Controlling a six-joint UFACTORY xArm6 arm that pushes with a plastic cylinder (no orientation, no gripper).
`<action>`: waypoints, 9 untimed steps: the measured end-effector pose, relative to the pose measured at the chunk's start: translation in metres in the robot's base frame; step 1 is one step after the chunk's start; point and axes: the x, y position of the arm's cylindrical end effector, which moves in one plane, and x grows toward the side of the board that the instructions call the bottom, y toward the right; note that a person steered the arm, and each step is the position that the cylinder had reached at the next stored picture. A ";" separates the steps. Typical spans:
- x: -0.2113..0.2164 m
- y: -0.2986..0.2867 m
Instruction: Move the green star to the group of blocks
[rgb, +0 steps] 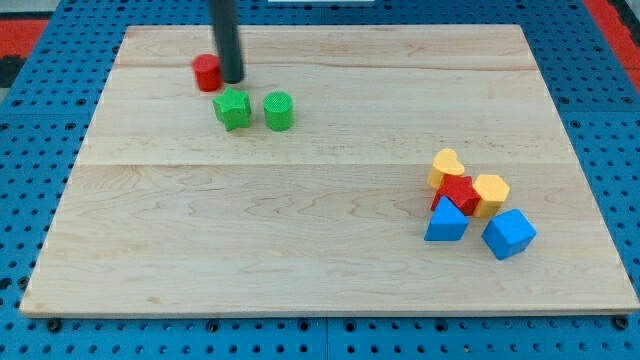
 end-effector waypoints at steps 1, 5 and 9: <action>0.004 0.006; 0.055 0.084; 0.136 0.136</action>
